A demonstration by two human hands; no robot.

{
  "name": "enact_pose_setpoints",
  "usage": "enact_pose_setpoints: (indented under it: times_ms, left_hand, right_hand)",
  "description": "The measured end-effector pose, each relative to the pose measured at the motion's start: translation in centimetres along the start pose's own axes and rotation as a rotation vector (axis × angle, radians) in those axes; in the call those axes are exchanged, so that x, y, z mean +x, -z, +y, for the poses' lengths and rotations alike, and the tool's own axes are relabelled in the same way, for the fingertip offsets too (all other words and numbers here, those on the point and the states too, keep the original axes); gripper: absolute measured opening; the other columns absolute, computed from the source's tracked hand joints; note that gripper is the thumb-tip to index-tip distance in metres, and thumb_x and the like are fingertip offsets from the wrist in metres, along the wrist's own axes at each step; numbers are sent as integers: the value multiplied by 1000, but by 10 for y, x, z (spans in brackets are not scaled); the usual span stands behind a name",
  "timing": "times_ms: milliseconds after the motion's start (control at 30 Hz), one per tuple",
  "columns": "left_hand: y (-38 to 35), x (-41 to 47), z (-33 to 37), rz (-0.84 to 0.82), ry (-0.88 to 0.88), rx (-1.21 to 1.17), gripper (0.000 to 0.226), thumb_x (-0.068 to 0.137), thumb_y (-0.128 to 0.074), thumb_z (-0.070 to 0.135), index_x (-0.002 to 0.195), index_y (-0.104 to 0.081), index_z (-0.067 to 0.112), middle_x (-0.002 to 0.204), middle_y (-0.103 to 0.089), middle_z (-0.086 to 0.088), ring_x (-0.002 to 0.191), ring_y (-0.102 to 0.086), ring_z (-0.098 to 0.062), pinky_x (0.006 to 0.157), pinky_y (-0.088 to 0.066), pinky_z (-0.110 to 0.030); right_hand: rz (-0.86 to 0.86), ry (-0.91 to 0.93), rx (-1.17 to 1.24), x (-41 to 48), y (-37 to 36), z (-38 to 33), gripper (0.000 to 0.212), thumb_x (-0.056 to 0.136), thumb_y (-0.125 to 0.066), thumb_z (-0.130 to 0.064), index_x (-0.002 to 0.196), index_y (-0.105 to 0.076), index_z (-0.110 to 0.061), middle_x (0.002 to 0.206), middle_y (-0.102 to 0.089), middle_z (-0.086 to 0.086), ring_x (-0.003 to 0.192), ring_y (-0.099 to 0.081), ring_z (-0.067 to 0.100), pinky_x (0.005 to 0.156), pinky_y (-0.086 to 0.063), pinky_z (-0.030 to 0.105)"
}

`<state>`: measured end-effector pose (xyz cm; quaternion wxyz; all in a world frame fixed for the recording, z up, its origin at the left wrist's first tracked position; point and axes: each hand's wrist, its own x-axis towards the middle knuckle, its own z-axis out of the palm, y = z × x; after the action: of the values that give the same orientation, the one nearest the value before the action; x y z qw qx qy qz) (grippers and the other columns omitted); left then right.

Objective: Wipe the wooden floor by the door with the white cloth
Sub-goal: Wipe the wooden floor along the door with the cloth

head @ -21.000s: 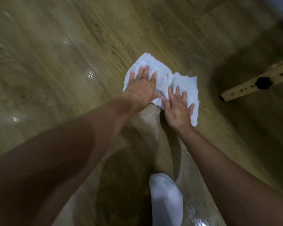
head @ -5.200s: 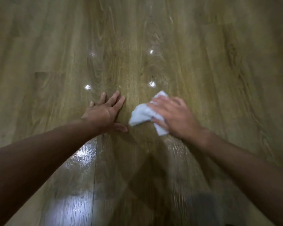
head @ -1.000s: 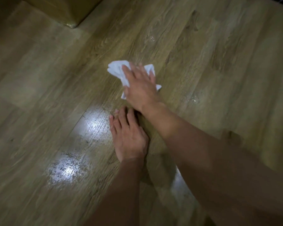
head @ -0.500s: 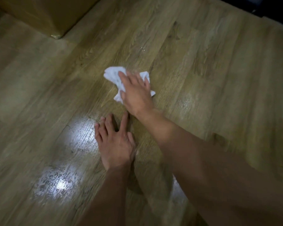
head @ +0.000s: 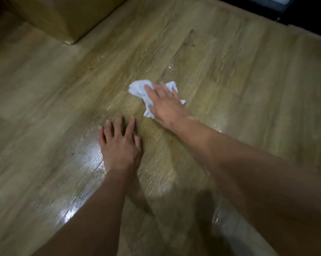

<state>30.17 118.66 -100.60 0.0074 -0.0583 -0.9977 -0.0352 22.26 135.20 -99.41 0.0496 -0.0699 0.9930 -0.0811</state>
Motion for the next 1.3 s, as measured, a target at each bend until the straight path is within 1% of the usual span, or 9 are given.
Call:
enact_pose_setpoints:
  times_ms: [133, 233, 367, 467, 567, 800, 1033, 1200, 1300]
  left_hand:
    - [8, 7, 1, -27, -88, 147, 53, 83, -31, 36, 129, -49, 16, 128, -50, -15, 111, -47, -42, 99, -34, -54]
    - [21, 12, 10, -131, -66, 188, 46, 90, -34, 33, 127, -47, 10, 127, -47, -17, 110, -46, -41, 91, -37, -50]
    - [23, 11, 56, -135, 20, 110, 35, 91, -42, 21, 121, -52, 6, 122, -45, -16, 114, -43, -36, 92, -36, -46]
    - [10, -3, 96, -71, -204, 112, 37, 94, -37, 19, 128, -50, 10, 132, -45, -17, 125, -38, -36, 108, -25, -51]
    - [10, -25, 140, -29, -419, 58, 37, 92, -35, 20, 121, -56, 11, 124, -52, -13, 115, -49, -32, 104, -34, -46]
    - [28, -34, 189, -373, -370, 79, 49, 100, -25, 42, 143, -26, 18, 150, -23, -22, 131, -18, -63, 106, -21, -67]
    - [37, -27, 197, -533, -369, 65, 103, 73, -54, 75, 147, -20, 11, 153, -13, -18, 139, -18, -44, 104, -32, -60]
    - [43, -25, 206, -677, -326, 99, 121, 60, -78, 60, 150, -10, 14, 156, 0, -16, 142, -4, -47, 102, -28, -69]
    - [43, -32, 213, -643, -414, 49, 102, 66, -82, 44, 144, -23, 16, 148, -17, -18, 138, -19, -42, 103, -35, -62]
  right_hand:
    - [105, 386, 25, -81, -9, 58, 50, 99, -42, -34, 146, -36, -19, 149, -40, 7, 137, -35, 26, 112, -26, 41]
    - [213, 132, 135, -92, -4, 123, 49, 98, -38, -39, 141, -41, -17, 140, -49, 10, 126, -46, 30, 106, -36, 45]
    - [277, -237, 29, -62, 0, 115, 47, 95, -42, -29, 140, -38, -14, 136, -49, 10, 126, -41, 29, 102, -29, 48]
    - [239, -45, 65, -92, -9, 93, 53, 93, -41, -32, 143, -39, -15, 140, -48, 11, 129, -42, 31, 107, -27, 48]
    - [217, 125, 97, -142, -7, 119, 52, 92, -40, -39, 141, -45, -20, 140, -50, 6, 131, -43, 26, 105, -31, 38]
    - [256, -265, 146, -126, 4, 140, 49, 97, -46, -28, 144, -35, -19, 148, -39, 5, 138, -29, 26, 112, -19, 46]
    - [261, 55, 160, -230, -1, 185, 45, 95, -46, -38, 136, -50, -19, 138, -54, 4, 129, -47, 23, 106, -37, 42]
    - [368, -459, 124, -202, 14, 223, 54, 82, -32, -43, 123, -54, -15, 124, -59, 11, 115, -53, 30, 96, -38, 42]
    - [294, -416, 108, -202, -1, 191, 50, 90, -43, -33, 137, -45, -15, 139, -50, 13, 131, -43, 31, 107, -30, 49]
